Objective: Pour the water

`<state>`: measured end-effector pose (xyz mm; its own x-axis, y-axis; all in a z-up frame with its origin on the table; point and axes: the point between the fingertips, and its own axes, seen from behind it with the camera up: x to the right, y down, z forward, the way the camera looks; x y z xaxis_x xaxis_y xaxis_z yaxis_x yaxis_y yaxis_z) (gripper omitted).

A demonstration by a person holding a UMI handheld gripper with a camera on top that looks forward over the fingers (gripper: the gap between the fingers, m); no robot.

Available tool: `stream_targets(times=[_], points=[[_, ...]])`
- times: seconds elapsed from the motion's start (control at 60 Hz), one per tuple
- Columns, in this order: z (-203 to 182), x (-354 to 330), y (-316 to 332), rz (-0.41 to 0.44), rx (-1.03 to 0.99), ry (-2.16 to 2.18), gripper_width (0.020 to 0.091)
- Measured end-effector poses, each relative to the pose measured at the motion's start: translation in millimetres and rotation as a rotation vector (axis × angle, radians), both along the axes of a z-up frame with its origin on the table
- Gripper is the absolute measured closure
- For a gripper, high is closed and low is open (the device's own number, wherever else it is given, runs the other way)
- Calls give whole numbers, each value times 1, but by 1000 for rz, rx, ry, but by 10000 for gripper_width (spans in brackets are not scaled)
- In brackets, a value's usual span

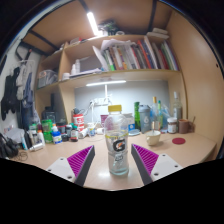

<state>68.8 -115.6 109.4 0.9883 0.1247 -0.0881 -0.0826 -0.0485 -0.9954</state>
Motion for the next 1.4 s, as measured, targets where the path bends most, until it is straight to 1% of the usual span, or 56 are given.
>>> stream_targets(times=[0.083,0.25,0.433,0.5,0.517,0.533,0.583,0.617,0.683,0.7,0.75,0.817,0.867,1.0,1.017,1.083,1.1,1.167,1.183,1.217,1.233,1.25,1.333,1.4], points=[[-4,-5,23,34,20,-59,286],[-14,10,63,-20,19,-86,284],[-32,16,108,-26,-40,-77,282],[-35,13,121,-16,-46,-76,276],[-36,12,124,-13,-48,-75,294],[-40,12,126,-11,-66,-74,274],[-48,8,131,9,-116,-57,278],[-47,4,132,25,-123,-37,278],[-36,4,137,27,-78,-21,312],[-36,6,138,25,-75,-28,331],[-40,9,140,10,-84,-42,494],[-40,14,141,-19,-80,-46,517],[-40,12,140,-17,-79,-63,533],[-39,14,141,-31,-77,-56,600],[-39,14,141,-31,-78,-58,621],[-40,10,141,-19,-81,-78,621],[-40,9,141,-13,-80,-84,639],[-40,5,141,3,-77,-97,641],[-40,4,141,5,-77,-102,630],[-40,4,141,7,-74,-110,640],[-40,5,143,11,-73,-113,631],[-39,3,142,7,-73,-115,641],[-33,-9,152,60,-65,-82,642],[-18,-15,163,91,-66,20,641]])
